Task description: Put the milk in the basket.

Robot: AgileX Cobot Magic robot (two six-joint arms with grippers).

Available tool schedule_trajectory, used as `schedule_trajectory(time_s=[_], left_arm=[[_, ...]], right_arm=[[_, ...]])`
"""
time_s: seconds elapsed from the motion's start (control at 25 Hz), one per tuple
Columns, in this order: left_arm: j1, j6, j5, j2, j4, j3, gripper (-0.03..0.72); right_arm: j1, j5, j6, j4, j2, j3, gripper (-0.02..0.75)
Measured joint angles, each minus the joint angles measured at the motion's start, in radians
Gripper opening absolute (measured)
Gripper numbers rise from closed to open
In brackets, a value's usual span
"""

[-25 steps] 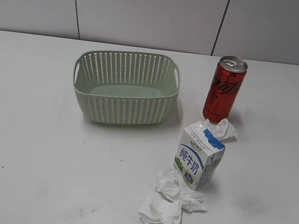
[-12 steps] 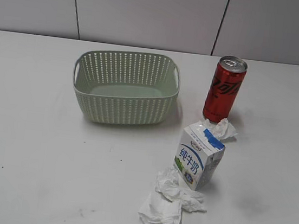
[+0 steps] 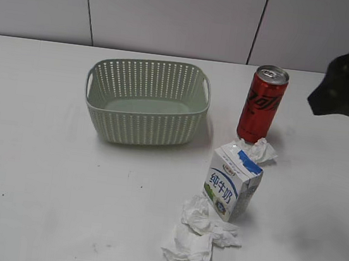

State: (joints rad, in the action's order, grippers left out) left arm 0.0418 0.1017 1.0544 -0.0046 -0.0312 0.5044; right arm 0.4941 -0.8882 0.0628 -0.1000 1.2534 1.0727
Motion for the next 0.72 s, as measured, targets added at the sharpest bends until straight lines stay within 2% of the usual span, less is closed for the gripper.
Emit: schedule_trajectory(time_s=[0.36,0.48,0.72], left_arm=[[0.000,0.000,0.000,0.000,0.000,0.000,0.221],[0.000,0.000,0.000,0.000,0.000,0.000,0.221],[0.000,0.000,0.000,0.000,0.000,0.000,0.221]], right_arm=[[0.143,-0.119,-0.016,0.008,0.209,0.142,0.597],[0.154,-0.136,-0.022,0.043,0.270,0.149,0.628],[0.154,-0.149,-0.034,0.055,0.392,0.152,0.640]])
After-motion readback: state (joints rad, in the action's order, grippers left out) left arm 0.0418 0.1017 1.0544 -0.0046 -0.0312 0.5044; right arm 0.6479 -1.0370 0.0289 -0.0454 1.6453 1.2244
